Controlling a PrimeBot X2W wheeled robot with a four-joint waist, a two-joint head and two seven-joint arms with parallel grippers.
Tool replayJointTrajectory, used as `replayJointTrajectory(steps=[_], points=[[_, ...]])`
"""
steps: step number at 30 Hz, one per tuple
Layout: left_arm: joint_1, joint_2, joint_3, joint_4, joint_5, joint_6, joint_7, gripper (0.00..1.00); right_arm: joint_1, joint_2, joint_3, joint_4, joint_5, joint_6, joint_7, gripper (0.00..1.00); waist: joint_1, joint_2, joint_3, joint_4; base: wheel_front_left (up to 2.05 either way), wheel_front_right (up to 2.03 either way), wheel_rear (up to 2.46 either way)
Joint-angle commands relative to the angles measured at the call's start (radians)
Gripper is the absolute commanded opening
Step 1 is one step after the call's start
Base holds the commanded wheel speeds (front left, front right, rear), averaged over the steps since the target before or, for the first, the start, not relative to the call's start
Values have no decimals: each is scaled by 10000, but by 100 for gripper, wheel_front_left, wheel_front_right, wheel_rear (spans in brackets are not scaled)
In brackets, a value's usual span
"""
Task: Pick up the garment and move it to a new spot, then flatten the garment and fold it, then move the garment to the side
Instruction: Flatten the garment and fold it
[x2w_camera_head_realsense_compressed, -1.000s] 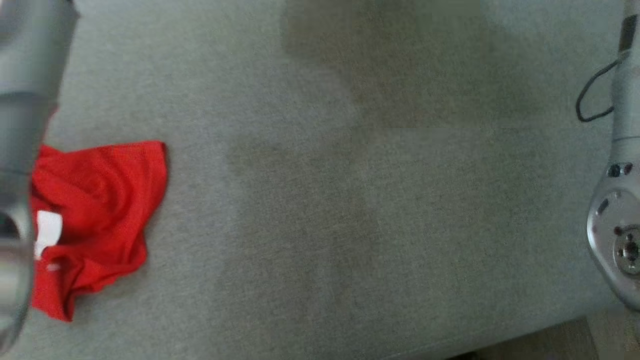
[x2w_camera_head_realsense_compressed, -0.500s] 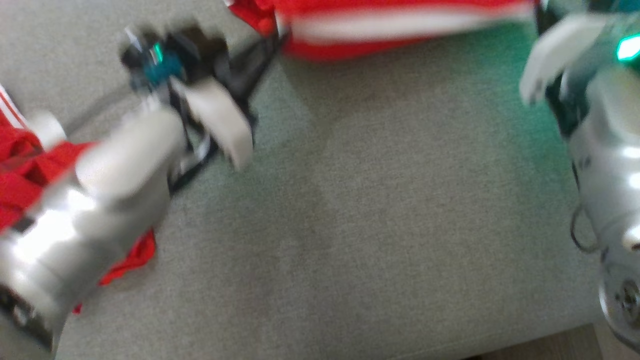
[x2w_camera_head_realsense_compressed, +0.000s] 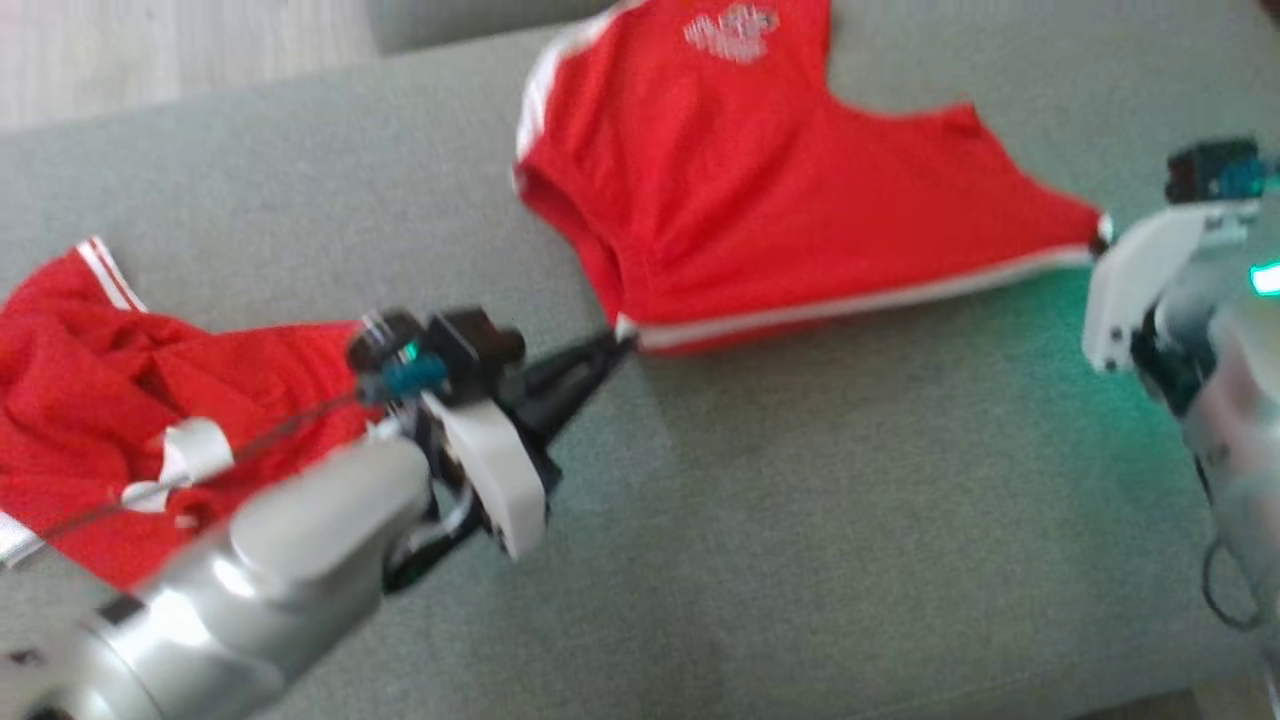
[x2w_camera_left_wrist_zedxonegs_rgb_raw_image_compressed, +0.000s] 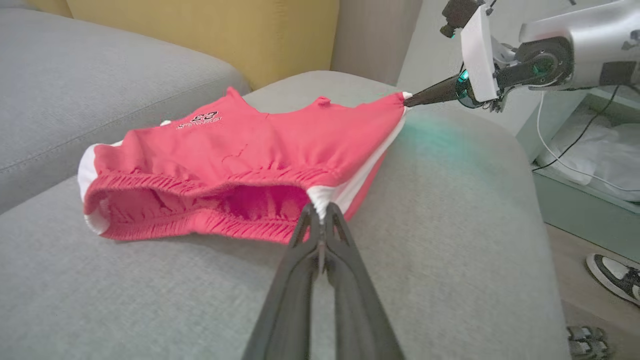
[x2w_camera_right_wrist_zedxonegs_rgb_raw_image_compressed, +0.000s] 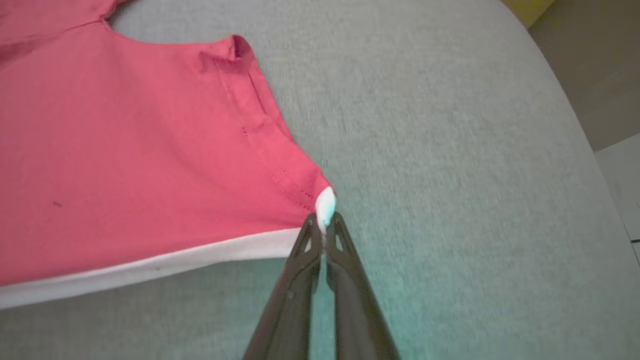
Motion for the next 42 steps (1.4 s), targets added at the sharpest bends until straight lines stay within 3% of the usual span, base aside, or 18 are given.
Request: replayJointTrajectory(steps=[1, 4, 6, 10, 18, 23, 29, 42], points=[[-9, 216, 342, -187, -45, 54, -131, 0, 358, -490, 364, -445, 321, -9, 181, 0, 2, 0, -513, 14, 0, 0, 0], [565, 142, 361, -337, -158, 359, -364, 0, 1003, -841, 875, -1131, 1038, -9, 436, 0, 2, 0, -972, -124, 0, 0, 0], [1207, 149, 587, -578, -442, 881, -720, 0, 1662, -1231, 1247, -1943, 1793, -9, 705, 0, 2, 0, -1327, -307, 0, 0, 0], [1969, 115, 706, -1113, -653, 1366, -980, 0, 2569, -1921, 1544, -3220, 2695, -9, 926, 0, 2, 0, -1658, -466, 0, 0, 0], [2366, 159, 1359, -1950, -644, 2259, -1245, 0, 3757, -3089, 1034, -5970, 3735, -9, 813, 0, 2, 0, -1484, -364, 0, 0, 0], [2029, 60, 1615, -1890, -444, 2626, -1271, 0, 3618, -2960, 367, -6839, 3421, -9, 519, 0, 2, 0, -1024, -34, 0, 0, 0], [1418, -296, 2202, -1512, -498, 2952, -1298, 0, 2759, -2380, -436, -7294, 2180, -9, 247, 0, 2, 0, -266, 650, 0, 0, 0], [-5, -1549, 2199, -201, -263, 2634, -1169, 0, -355, -1560, -373, -5455, 211, -9, -204, 0, 2, 0, 1475, 2133, 0, 0, 0]])
